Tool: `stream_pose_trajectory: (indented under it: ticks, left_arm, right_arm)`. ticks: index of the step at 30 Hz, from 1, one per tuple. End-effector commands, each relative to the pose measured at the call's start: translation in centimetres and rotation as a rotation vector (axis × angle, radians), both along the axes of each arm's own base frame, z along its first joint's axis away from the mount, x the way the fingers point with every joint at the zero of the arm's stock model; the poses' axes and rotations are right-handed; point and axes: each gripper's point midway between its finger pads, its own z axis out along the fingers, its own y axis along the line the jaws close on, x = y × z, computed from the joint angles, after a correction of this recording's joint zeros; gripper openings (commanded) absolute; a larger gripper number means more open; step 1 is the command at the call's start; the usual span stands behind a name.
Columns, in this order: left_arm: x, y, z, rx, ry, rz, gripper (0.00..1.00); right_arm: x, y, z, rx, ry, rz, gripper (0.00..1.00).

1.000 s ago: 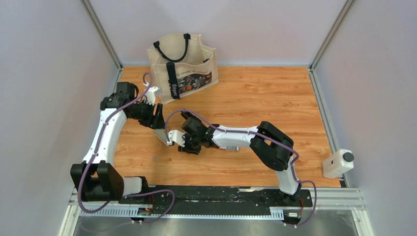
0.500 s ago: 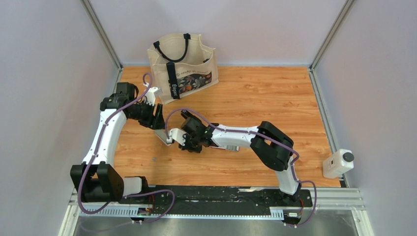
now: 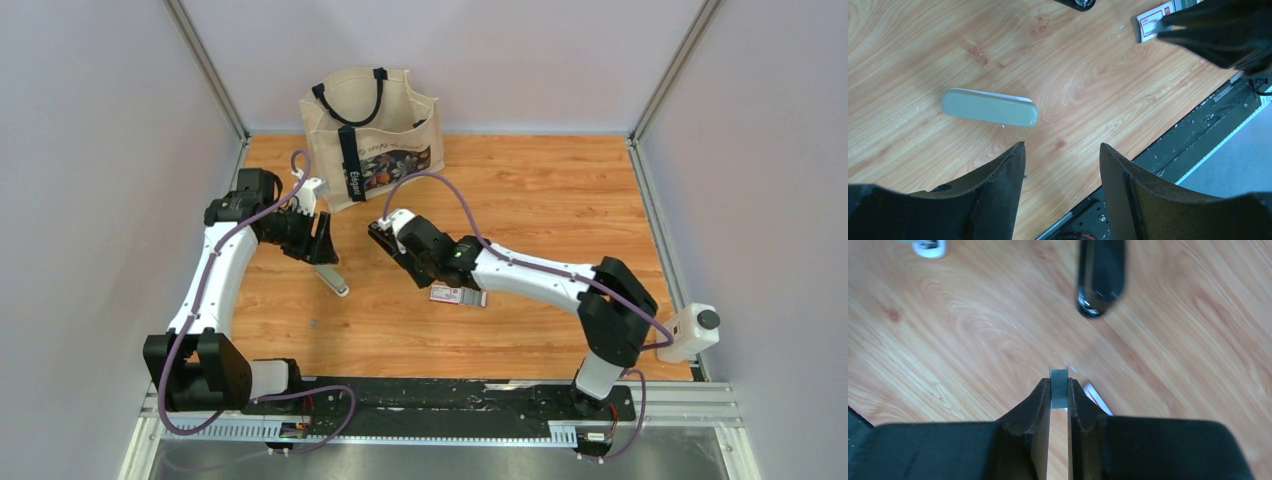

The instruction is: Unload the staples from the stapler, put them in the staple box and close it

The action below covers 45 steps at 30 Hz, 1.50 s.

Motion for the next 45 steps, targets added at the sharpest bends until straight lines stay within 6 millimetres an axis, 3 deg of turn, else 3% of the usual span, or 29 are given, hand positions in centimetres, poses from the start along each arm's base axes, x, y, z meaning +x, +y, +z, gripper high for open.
stream_pose_trajectory:
  ticks: [1, 7, 8, 11, 32, 45]
  left_arm:
    - [0.0, 0.3, 0.3, 0.013, -0.040, -0.012, 0.64]
    - [-0.2, 0.4, 0.2, 0.021, -0.032, -0.018, 0.64]
    - [-0.1, 0.3, 0.2, 0.019, -0.034, -0.022, 0.64]
    - [-0.1, 0.2, 0.2, 0.016, -0.028, -0.026, 0.64]
    - [-0.1, -0.3, -0.7, 0.034, -0.011, -0.038, 0.64]
    - [0.1, -0.2, -0.9, 0.039, -0.012, -0.027, 0.64]
  right_arm:
    - [0.5, -4.9, 1.6, 0.036, -0.012, -0.376, 0.00]
    - [0.3, -9.9, 1.6, 0.038, -0.014, -0.738, 0.00]
    - [0.3, -11.9, 1.6, -0.022, -0.050, -0.807, 0.00]
    - [0.1, -13.2, 0.8, -0.061, -0.056, -0.883, 0.00]
    - [-1.5, -14.0, -4.5, -0.041, 0.076, -0.950, 0.00]
    - [-1.2, -13.8, -5.6, -0.053, 0.096, -0.974, 0.00]
